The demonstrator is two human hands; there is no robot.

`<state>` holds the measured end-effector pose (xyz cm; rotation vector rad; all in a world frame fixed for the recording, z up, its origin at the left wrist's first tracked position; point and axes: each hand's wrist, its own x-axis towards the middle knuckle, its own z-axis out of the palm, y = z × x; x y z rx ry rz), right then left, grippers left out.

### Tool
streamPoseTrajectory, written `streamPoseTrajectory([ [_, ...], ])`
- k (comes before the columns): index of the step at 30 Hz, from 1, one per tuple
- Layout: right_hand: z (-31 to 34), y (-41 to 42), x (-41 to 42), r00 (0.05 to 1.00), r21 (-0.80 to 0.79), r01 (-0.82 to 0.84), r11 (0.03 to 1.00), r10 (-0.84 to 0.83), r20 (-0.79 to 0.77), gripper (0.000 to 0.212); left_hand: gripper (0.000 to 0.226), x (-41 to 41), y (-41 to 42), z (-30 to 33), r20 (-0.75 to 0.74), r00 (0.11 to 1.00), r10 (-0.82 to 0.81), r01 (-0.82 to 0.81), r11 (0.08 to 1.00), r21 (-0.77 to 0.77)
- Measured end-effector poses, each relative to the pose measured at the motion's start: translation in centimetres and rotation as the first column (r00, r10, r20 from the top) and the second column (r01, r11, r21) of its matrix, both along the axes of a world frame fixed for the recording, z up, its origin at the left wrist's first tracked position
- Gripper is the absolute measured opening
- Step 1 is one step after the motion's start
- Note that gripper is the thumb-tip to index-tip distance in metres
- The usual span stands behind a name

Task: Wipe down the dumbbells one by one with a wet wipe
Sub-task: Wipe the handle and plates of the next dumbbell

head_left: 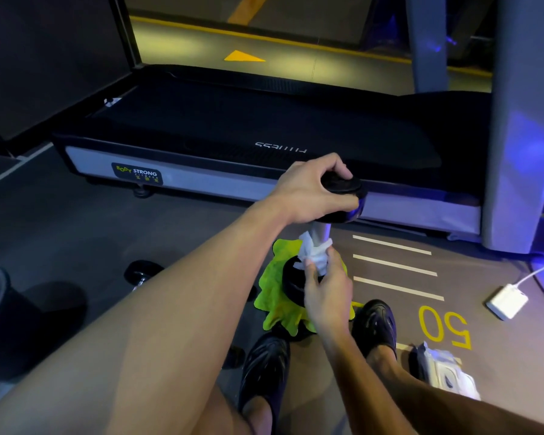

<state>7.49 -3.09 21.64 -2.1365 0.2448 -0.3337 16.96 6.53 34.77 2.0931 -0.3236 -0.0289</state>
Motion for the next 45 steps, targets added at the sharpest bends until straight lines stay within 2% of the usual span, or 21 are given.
streamPoseTrajectory([
  [1, -0.2, -0.4, 0.6, 0.999, -0.09, -0.011, 0.996, 0.007, -0.042, 0.013, 0.054, 0.0, -0.1, 0.0, 0.001, 1.0, -0.002, 0.002, 1.0, 0.002],
  [3, -0.6, -1.6, 1.8, 0.988, -0.181, -0.064, 0.981, 0.038, -0.147, 0.026, 0.053, -0.1, -0.3, -0.1, 0.013, 1.0, -0.019, 0.019, 1.0, 0.012],
  [6, -0.8, -3.8, 3.3, 0.94, 0.017, -0.255, 0.967, 0.252, -0.232, 0.036, 0.053, -0.2, -0.5, 0.0, 0.026, 0.999, -0.031, 0.031, 0.999, 0.017],
  [8, -1.4, -5.4, 4.1, 0.874, 0.163, -0.398, 0.903, 0.427, -0.232, 0.043, 0.054, -0.1, -0.4, 0.0, 0.024, 1.0, -0.015, 0.015, 1.0, 0.016],
  [10, -1.6, -6.3, 4.7, 0.839, 0.212, -0.441, 0.872, 0.484, -0.247, 0.044, 0.052, -0.1, -0.3, 0.0, 0.02, 1.0, -0.019, 0.019, 1.0, 0.011],
  [13, -0.4, -4.4, 4.5, 0.897, 0.063, -0.328, 0.943, 0.331, -0.294, 0.026, 0.055, -0.4, -0.5, 0.1, 0.021, 1.0, -0.022, 0.022, 1.0, 0.008],
  [16, 0.0, -1.4, 3.6, 0.975, -0.041, -0.096, 0.995, 0.086, -0.204, 0.024, 0.055, -0.4, -0.4, 0.1, 0.02, 1.0, -0.018, 0.018, 1.0, -0.003],
  [19, -0.5, -1.2, 2.9, 0.979, -0.015, -0.102, 0.995, 0.098, -0.181, 0.016, 0.051, -0.1, 0.3, -0.1, 0.002, 0.999, -0.036, 0.037, 0.999, -0.031],
  [22, -1.2, -2.9, 2.3, 0.954, -0.069, -0.241, 0.968, 0.223, -0.2, 0.024, 0.05, -0.1, 0.7, -0.3, 0.004, 0.999, -0.047, 0.047, 0.998, -0.046],
  [24, -1.4, -3.4, 1.6, 0.945, -0.15, -0.276, 0.949, 0.24, -0.221, 0.029, 0.05, -0.1, 0.5, -0.3, 0.002, 0.998, -0.057, 0.057, 0.997, -0.054],
  [27, -1.8, -2.5, 0.2, 0.959, -0.329, -0.241, 0.913, 0.172, -0.225, 0.051, 0.051, -0.1, 0.2, -0.3, 0.011, 0.998, -0.065, 0.065, 0.997, -0.04],
  [30, -1.5, -0.7, -1.3, 0.972, -0.383, -0.153, 0.911, 0.068, -0.226, 0.065, 0.052, 0.1, 0.1, -0.3, 0.012, 0.998, -0.069, 0.069, 0.997, -0.022],
  [32, -1.4, 0.5, -1.8, 0.964, -0.384, -0.158, 0.91, 0.058, -0.26, 0.069, 0.053, 0.2, -0.1, -0.4, 0.016, 0.998, -0.064, 0.064, 0.998, -0.012],
  [34, -0.9, 1.5, -1.8, 0.957, -0.275, -0.142, 0.951, 0.061, -0.283, 0.071, 0.054, 0.3, -0.3, -0.5, 0.018, 0.999, -0.04, 0.04, 0.999, -0.01],
  [36, 0.9, 2.1, -1.4, 0.954, 0.06, -0.113, 0.992, 0.125, -0.274, 0.072, 0.054, 0.5, -0.4, -0.6, 0.022, 1.0, -0.006, 0.007, 1.0, -0.018],
  [38, 2.4, 2.4, -1.1, 0.96, 0.407, -0.112, 0.906, 0.205, -0.192, 0.066, 0.054, 0.7, -0.3, -0.7, 0.02, 1.0, 0.014, -0.014, 1.0, -0.022],
  [39, 2.7, 2.5, -0.8, 0.973, 0.49, -0.105, 0.865, 0.192, -0.131, 0.055, 0.053, 0.7, -0.1, -0.7, 0.017, 1.0, 0.018, -0.018, 1.0, -0.021],
  [41, 2.7, 2.2, 0.0, 0.992, 0.511, -0.068, 0.857, 0.112, -0.056, 0.046, 0.053, 0.7, 0.2, -0.6, 0.012, 1.0, 0.017, -0.017, 1.0, -0.02],
  [42, 2.5, 1.9, 0.6, 0.996, 0.456, -0.033, 0.89, 0.069, -0.064, 0.044, 0.053, 0.7, 0.2, -0.6, 0.013, 1.0, 0.012, -0.012, 1.0, -0.022],
  [45, 1.5, 0.8, 2.5, 0.989, 0.077, -0.012, 0.997, 0.023, -0.145, 0.023, 0.054, 0.6, 0.3, -0.5, 0.013, 1.0, -0.005, 0.005, 1.0, -0.027],
])
